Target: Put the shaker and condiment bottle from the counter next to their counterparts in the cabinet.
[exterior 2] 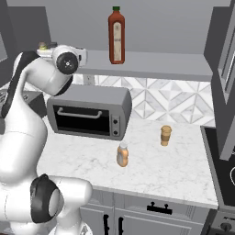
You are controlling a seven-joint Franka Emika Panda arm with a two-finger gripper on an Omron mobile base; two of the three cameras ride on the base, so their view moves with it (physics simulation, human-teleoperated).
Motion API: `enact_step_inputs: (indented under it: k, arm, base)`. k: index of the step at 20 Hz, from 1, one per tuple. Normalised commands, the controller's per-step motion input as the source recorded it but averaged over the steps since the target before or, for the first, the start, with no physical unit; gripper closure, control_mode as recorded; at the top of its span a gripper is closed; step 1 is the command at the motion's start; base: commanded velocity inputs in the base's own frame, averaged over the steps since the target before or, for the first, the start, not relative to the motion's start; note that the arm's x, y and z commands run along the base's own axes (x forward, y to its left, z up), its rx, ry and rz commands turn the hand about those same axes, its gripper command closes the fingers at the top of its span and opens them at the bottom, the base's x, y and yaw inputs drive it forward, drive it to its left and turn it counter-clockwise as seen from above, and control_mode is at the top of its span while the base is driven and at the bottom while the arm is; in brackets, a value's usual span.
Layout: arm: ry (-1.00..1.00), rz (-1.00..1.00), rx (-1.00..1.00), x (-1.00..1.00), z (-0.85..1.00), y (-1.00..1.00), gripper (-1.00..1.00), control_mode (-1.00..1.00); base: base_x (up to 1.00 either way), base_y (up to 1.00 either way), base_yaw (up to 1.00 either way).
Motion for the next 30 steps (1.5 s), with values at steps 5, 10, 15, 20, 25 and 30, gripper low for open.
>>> enact_step_inputs:
  k: [5, 10, 15, 20, 25, 30]
  arm:
    - [0.0, -0.03, 0.01, -0.51, 0.0, -0.37, -1.0, -1.0]
    - [-0.03, -0.01, 0.02, -0.72, 0.0, -0.42, -1.0, -1.0]
    - [0.07, 0.0, 0.03, -0.45, 0.01, -0.35, -1.0, -1.0]
    - [0.06, 0.0, 0.02, -0.46, 0.0, -0.38, -1.0, -1.0]
    - [0.02, 0.0, 0.04, -0.57, 0.0, -0.47, -1.0, -1.0]
    - [0.01, 0.0, 0.01, -0.53, -0.06, -0.38, -1.0, -1.0]
  base:
    - [0.0, 0.0, 0.0]
    - [0.0, 0.0, 0.0]
    - [0.0, 0.0, 0.0]
    - [0.0, 0.0, 0.0]
    - [0.0, 0.0, 0.0]
    - [0.0, 0.0, 0.0]
